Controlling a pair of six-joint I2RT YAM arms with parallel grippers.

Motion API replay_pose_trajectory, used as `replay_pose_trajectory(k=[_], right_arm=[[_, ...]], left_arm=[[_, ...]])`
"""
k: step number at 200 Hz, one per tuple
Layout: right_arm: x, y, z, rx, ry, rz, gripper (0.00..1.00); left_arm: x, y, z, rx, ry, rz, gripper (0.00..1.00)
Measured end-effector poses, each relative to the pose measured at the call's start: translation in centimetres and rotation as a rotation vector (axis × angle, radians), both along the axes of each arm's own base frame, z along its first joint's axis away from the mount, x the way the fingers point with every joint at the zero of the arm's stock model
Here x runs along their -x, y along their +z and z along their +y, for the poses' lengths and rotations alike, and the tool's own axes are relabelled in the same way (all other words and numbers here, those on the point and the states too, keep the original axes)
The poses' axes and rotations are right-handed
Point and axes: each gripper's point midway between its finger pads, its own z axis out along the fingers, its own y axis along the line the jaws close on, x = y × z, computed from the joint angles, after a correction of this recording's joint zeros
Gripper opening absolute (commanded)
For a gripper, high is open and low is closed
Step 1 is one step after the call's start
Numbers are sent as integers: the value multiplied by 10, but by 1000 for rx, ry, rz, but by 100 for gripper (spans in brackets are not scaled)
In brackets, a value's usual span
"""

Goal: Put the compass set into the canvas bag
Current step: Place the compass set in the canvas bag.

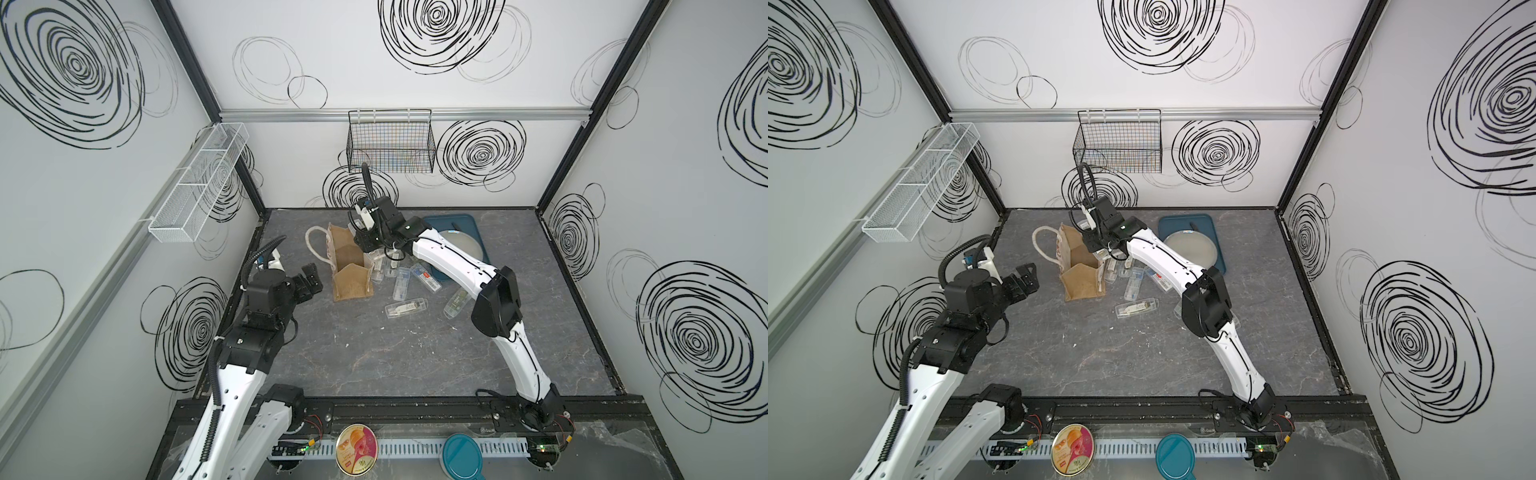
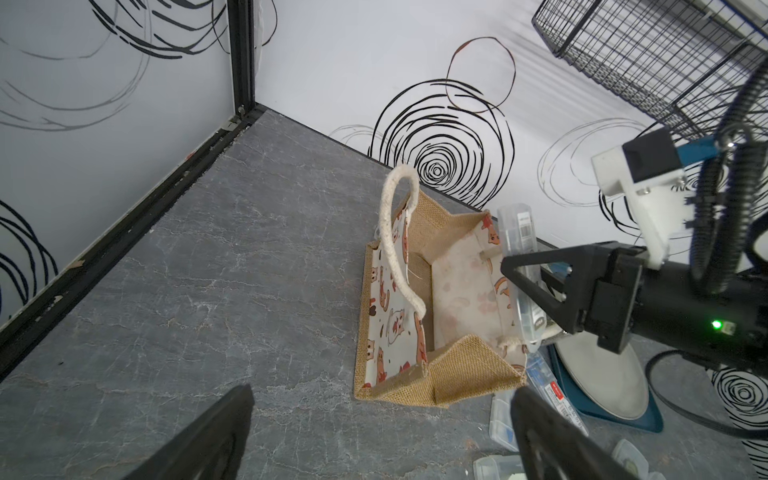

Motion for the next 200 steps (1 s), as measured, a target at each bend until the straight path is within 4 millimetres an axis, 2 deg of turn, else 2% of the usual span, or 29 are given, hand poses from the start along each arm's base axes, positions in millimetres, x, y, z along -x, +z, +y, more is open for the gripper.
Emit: replay_pose_trajectory(k=[46, 100, 117, 168, 200], right_arm=[[0, -3, 19, -12, 48, -54, 43], [11, 7, 36, -8, 80, -129, 43], [15, 13, 41, -4, 94, -161, 43], [33, 50, 62, -65, 144, -257, 43], [34, 55, 68, -80, 149, -293, 43]], left_arm=[[-2, -3, -1, -11, 3, 11, 99], [-5, -9, -3, -25, 5, 32, 99], [-5, -8, -1, -31, 12, 31, 99], [-3, -1, 0, -33, 19, 9, 99], [-1, 8, 1, -33, 24, -15, 99]])
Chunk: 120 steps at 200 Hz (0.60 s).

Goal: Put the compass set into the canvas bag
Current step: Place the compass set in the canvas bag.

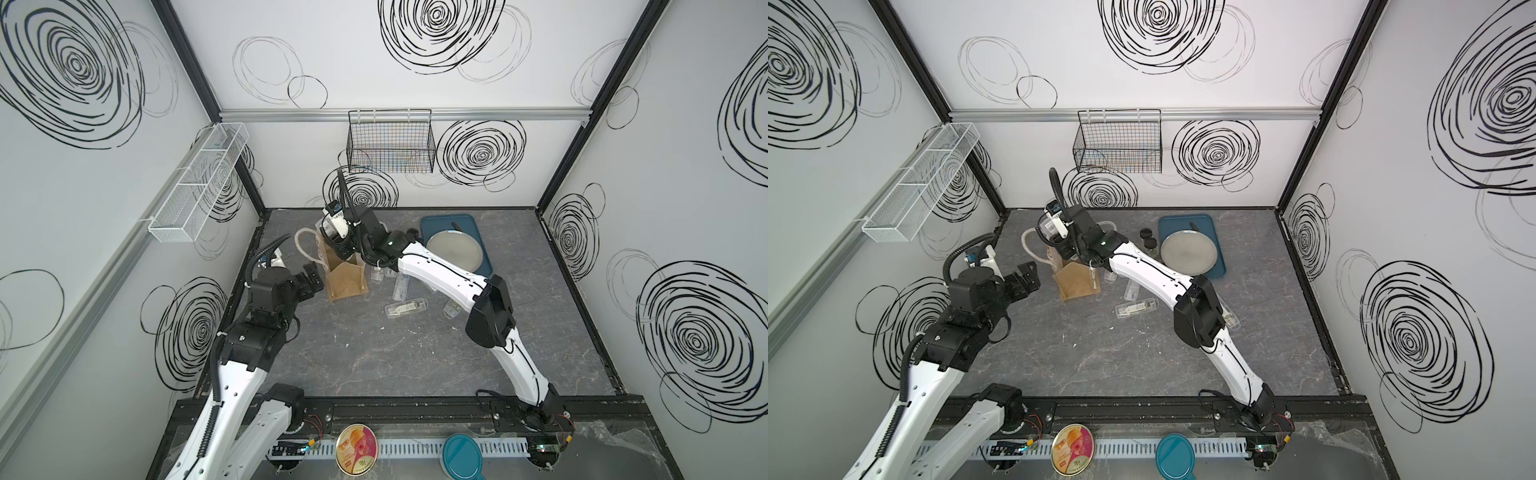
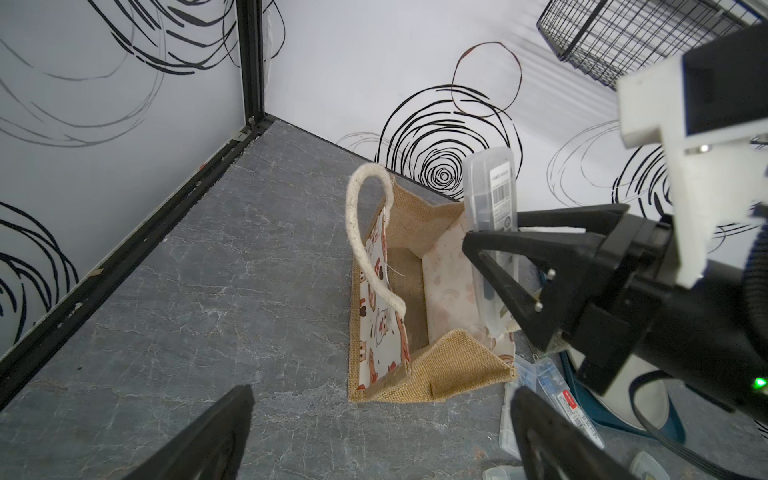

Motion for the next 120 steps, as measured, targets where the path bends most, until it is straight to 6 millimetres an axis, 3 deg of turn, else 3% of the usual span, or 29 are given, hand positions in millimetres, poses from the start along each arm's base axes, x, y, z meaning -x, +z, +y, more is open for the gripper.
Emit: replay_pose_trajectory(k=[31, 66, 120], right_arm=[[-13, -8, 0, 1, -25, -31, 43], [-26, -45, -1, 53, -44, -12, 44], [-16, -86, -8, 138, -27, 98, 43]], left_arm=[[2, 1, 1, 0, 2, -4, 99], [4, -3, 2, -5, 5, 17, 99], [6, -6, 2, -6, 4, 31, 99]])
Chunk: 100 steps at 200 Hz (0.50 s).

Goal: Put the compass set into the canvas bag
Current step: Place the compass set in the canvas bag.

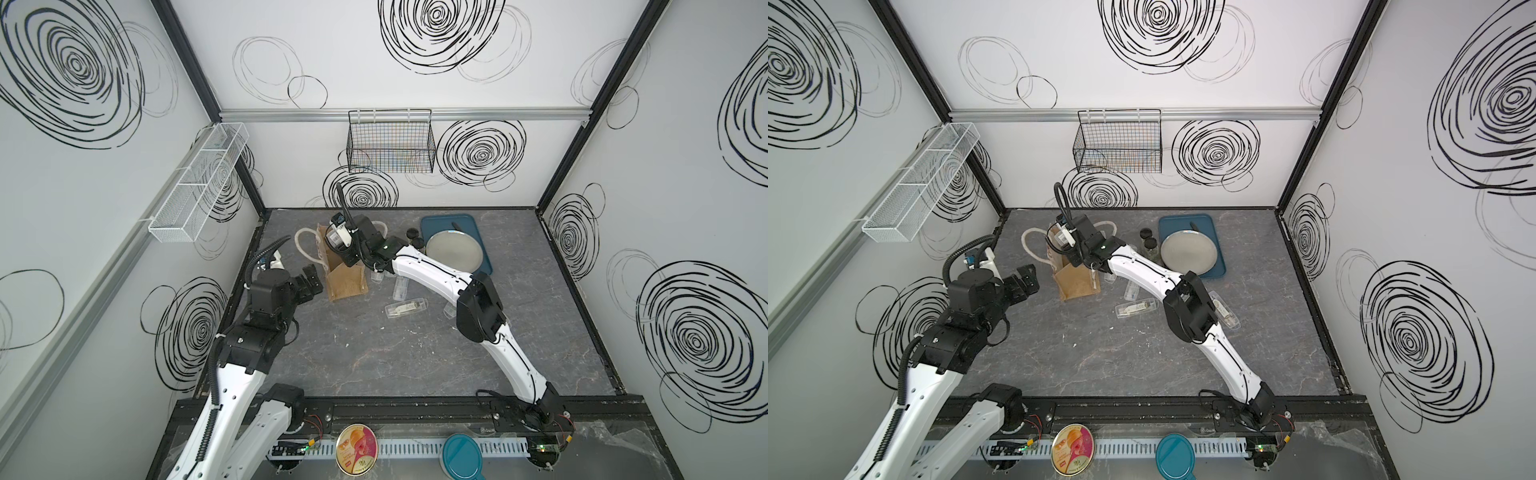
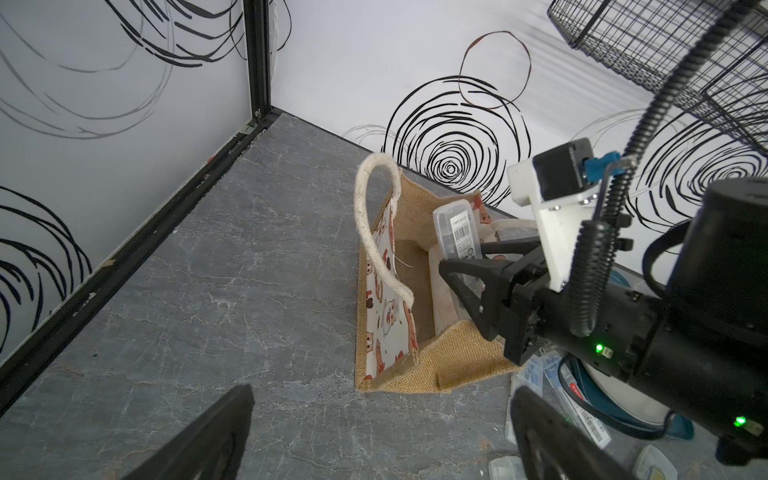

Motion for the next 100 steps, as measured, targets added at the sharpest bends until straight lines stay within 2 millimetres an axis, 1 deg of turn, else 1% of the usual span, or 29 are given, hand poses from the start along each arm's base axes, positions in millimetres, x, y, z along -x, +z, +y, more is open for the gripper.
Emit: replay_pose_trajectory(k=[20, 52, 100], right_arm=[[10, -12, -3, 36, 6, 50, 43], [26, -25, -11, 95, 8, 114, 43], [44, -36, -30, 164, -27, 216, 43]], left_arm=[[1, -2, 0, -1, -1, 8, 99], [2, -1, -1, 0, -3, 5, 99], [4, 2, -1, 6, -4, -8, 99]])
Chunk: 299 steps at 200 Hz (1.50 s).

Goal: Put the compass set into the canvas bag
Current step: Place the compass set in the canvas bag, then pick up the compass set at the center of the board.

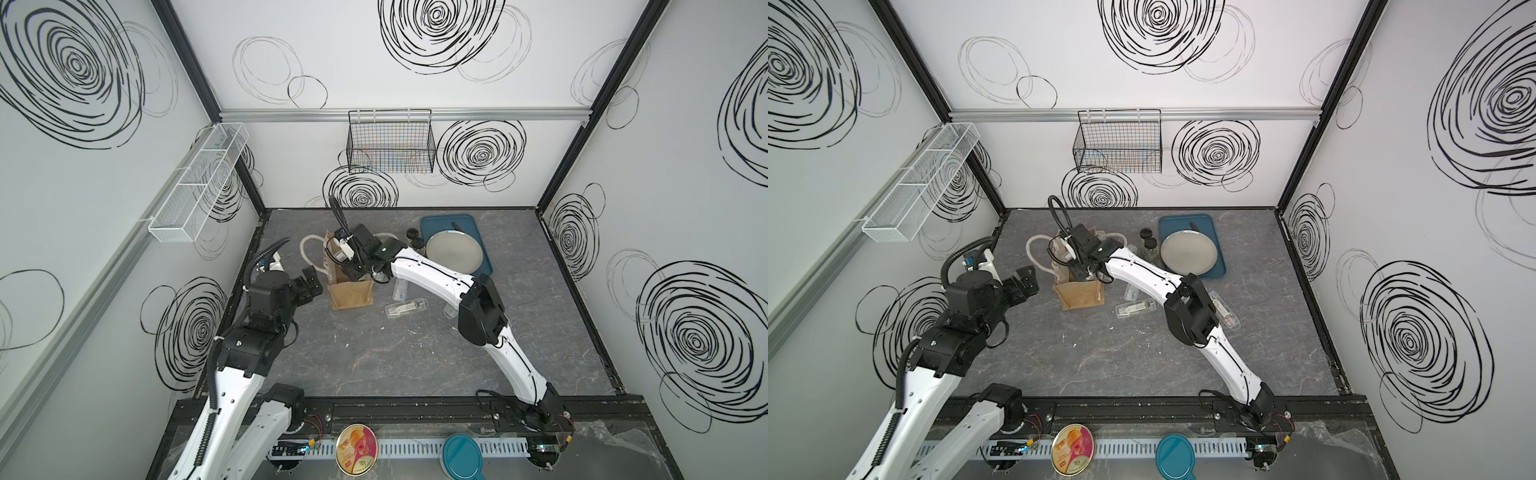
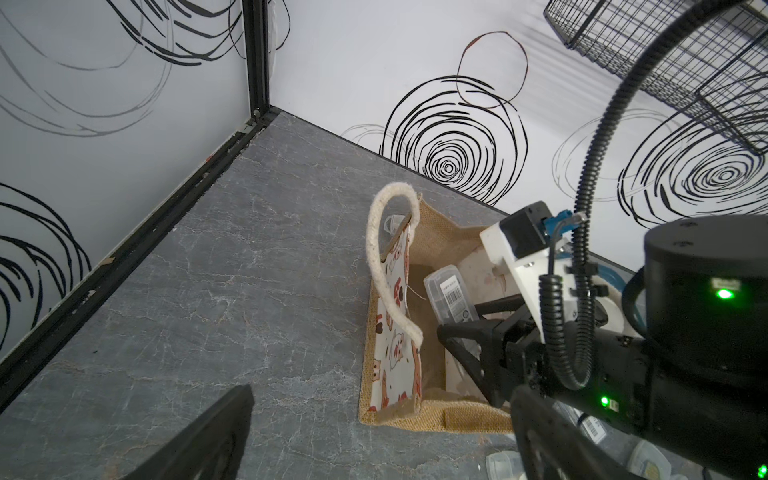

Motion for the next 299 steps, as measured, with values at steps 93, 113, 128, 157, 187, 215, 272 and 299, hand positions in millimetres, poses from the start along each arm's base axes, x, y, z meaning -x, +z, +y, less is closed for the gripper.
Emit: replay_pose_trajectory(k=[93, 113, 128, 157, 187, 215, 272, 299], right_arm=[[6, -5, -13, 26, -63, 65, 69], [7, 14, -12, -5, -58, 47, 72], [8, 39, -12, -45, -50, 23, 72], [13, 103, -17, -139, -33, -48, 72], [21, 175, -44, -210, -55, -157, 74], [27, 218, -98, -215, -136, -237, 77], [29, 145, -306, -84, -564, -133, 82], [55, 69, -380, -14, -745, 9, 84]], left_arm=[[1, 1, -2, 9, -8, -5, 99], [1, 1, -3, 11, -12, -4, 99], [1, 1, -3, 13, -15, -4, 99], [1, 1, -5, 17, -22, -4, 99], [0, 2, -11, 21, -45, -5, 99], [-2, 0, -23, 28, -91, 3, 99], [-5, -4, -60, 21, -215, 18, 99], [-4, 1, -73, 13, -254, 10, 99]])
